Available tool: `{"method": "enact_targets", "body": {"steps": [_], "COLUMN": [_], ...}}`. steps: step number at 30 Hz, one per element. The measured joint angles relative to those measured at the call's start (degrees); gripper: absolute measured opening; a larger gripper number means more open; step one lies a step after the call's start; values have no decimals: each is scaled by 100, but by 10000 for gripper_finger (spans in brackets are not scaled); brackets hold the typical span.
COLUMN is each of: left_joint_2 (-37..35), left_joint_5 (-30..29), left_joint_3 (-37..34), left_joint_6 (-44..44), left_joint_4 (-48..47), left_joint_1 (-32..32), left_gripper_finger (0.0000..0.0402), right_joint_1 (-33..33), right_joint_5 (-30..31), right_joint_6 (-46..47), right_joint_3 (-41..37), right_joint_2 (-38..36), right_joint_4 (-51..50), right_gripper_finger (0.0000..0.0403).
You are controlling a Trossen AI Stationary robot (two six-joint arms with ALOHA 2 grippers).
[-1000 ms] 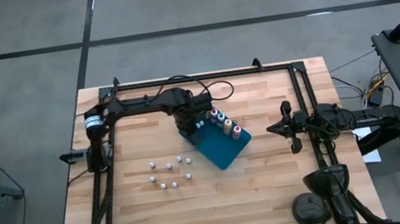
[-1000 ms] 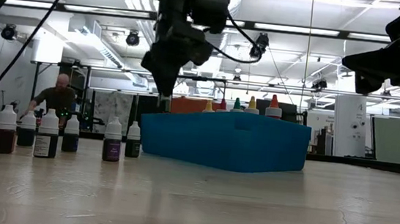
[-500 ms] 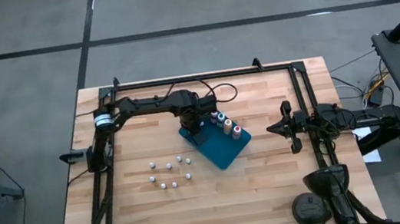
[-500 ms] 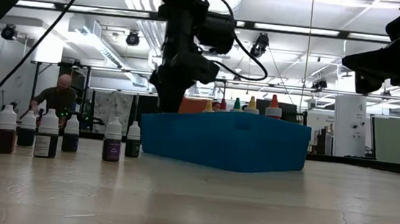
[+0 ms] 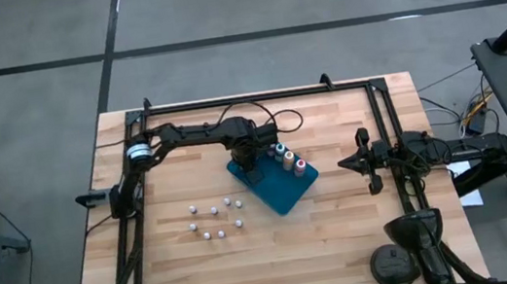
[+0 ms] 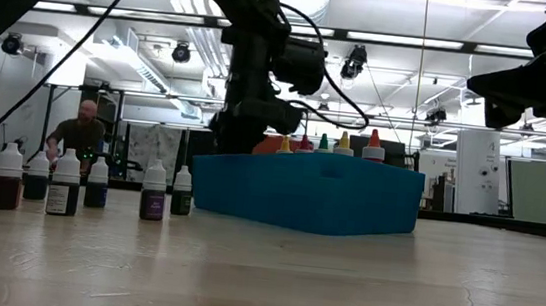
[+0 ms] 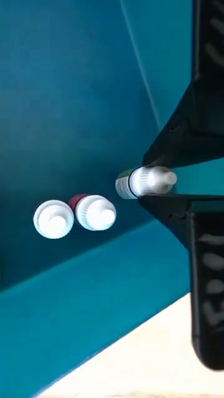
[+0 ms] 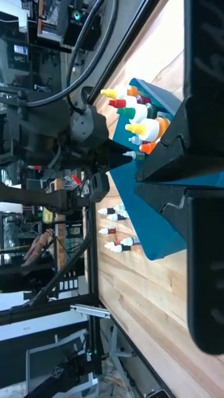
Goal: Pick & Place food coloring
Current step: Put the green food coloring bottle into the blue bin
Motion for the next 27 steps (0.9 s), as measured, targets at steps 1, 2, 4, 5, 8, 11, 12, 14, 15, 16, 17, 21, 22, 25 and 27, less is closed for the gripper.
{"method": "enact_targets", "body": {"steps": [1, 2, 4, 5, 8, 11, 12, 14, 15, 16, 17, 21, 22, 25, 27], "left_joint_2": [7, 10, 12, 20, 29, 29, 29, 29, 29, 29, 29, 29, 29, 29, 29], "left_joint_5": [1, 1, 2, 1, -2, -107, -137, -144, -146, -146, -146, -148, -147, -149, -147], "left_joint_3": [0, 0, 0, 0, -2, -2, -2, -2, -2, -2, -2, -2, -3, -23, -77], "left_joint_6": [6, 27, 65, 96, 201, 289, 316, 349, 351, 351, 353, 421, 427, 451, 462], "left_joint_4": [1, 9, 44, 57, 82, 93, 94, 94, 95, 94, 96, 101, 103, 143, 223], "left_joint_1": [0, 0, 4, 9, 30, 40, 43, 59, 69, 76, 89, 105, 106, 114, 120], "left_gripper_finger": [32, 32, 32, 32, 33, 33, 33, 33, 33, 33, 33, 33, 33, 33, 33], "right_joint_1": [0, 0, 0, 0, 0, 0, 0, 0, 0, 0, 0, 0, 0, 0, 0], "right_joint_5": [0, -1, -2, -1, -1, -1, 0, 0, 0, -1, 0, 0, -1, -1, 0], "right_joint_6": [-8, -10, 0, -5, 1, -10, -5, -4, -10, -7, 1, -3, 0, -6, 0], "right_joint_3": [0, 0, 2, 0, 1, 0, 2, 0, 0, 2, 1, 0, 0, 1, 0], "right_joint_2": [0, 1, 0, 0, 0, 0, 0, 0, 0, 0, 0, 0, 1, 0, 0], "right_joint_4": [-2, 0, -2, -2, -1, -1, -2, -1, 0, -2, -2, -2, 0, -2, -1], "right_gripper_finger": [9, 9, 9, 9, 9, 9, 9, 9, 9, 9, 9, 9, 9, 9, 9]}}
